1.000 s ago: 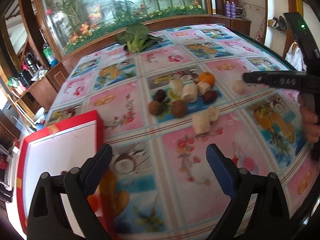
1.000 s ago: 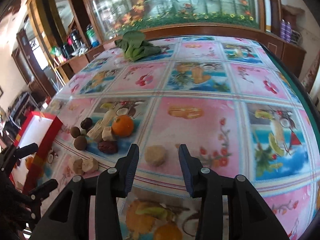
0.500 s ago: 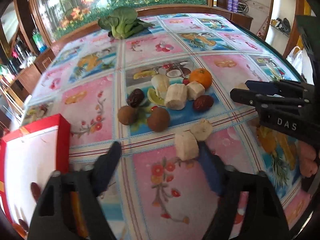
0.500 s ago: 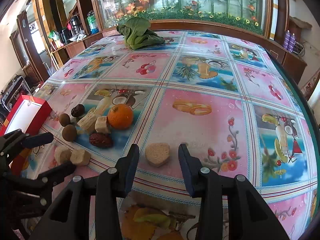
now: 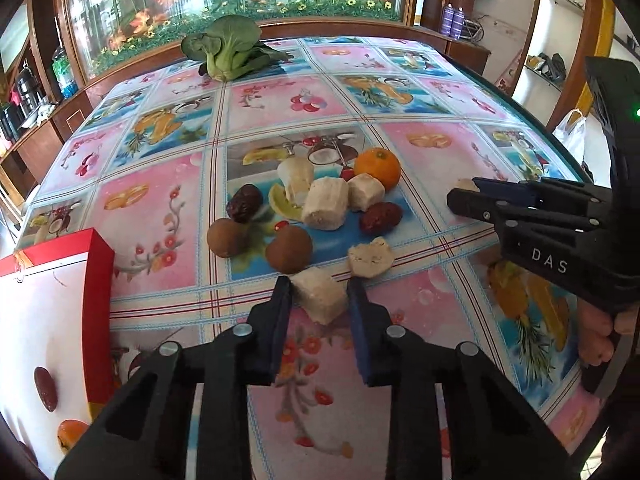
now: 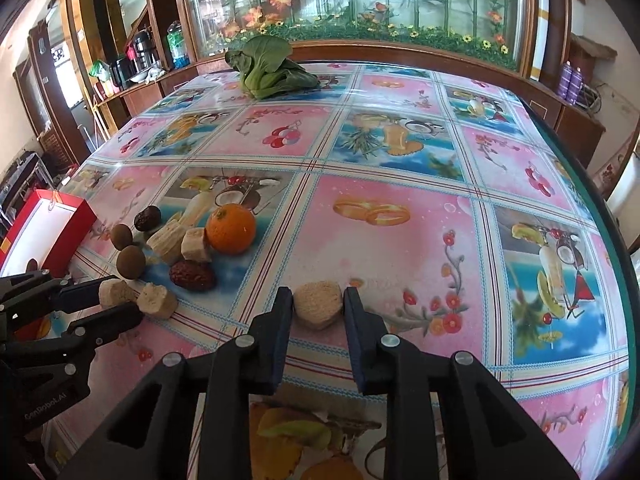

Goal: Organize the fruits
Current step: 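Grasp a beige cake piece with the left gripper while the right gripper grasps a beige round biscuit, then carry both over the white tray and open the left gripper to drop the cake piece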

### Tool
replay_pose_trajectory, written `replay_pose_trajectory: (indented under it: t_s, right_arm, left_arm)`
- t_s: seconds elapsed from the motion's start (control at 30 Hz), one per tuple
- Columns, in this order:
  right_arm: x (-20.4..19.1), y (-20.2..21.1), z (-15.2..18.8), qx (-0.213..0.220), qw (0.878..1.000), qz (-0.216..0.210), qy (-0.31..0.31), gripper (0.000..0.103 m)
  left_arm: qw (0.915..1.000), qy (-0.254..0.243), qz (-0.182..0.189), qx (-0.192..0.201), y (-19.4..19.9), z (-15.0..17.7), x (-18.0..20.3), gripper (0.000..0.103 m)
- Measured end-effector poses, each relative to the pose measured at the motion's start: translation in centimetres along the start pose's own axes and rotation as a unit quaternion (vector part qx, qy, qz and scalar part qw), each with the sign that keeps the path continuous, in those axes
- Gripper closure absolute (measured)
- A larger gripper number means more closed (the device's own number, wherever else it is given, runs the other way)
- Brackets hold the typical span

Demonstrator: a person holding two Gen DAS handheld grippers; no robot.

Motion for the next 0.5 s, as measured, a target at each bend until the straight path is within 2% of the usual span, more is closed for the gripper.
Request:
replay_pose_trajectory:
  t_s: [0.13,0.27,0.4,0.5]
  right_arm:
    - [0.4,0.2,0.0,0.003,1.0,-0.002,-0.011,0.078]
    - [0.5,0.8,0.2,0.022,1.0,-0.002,-0.014,0.078]
    - [0.5,1.5,0.3,0.04,0.999,-0.012,-0.02,0.078]
    - [0.4,1.3,0.2,0.032,0.999,-0.023,-0.032,0.078]
  left_arm:
    - [0.9997,0.018,0.016,-0.002,0.6,0.7,-0.6,0.073]
    - [0.9996,0.025,0.01,0.008,1.9,1.9,-0.9,0.073]
    - [0.9989,0.031,0.004,0.035,4.3,3.4,-1.4,0.073]
    - [0.9974,0.041,-0.006,0.058,6.4,4.6,-2.2,0.073]
Point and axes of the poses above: each gripper's, at about its wrist camera, not at the fingertips, and y roughly against the way its jaws point, x to its right, z to its underside, the point moved 1 cm from there along -y, roughly the way its jaws point, and after that the axes turned 13 degrees about -x, right-handed, at the moved point
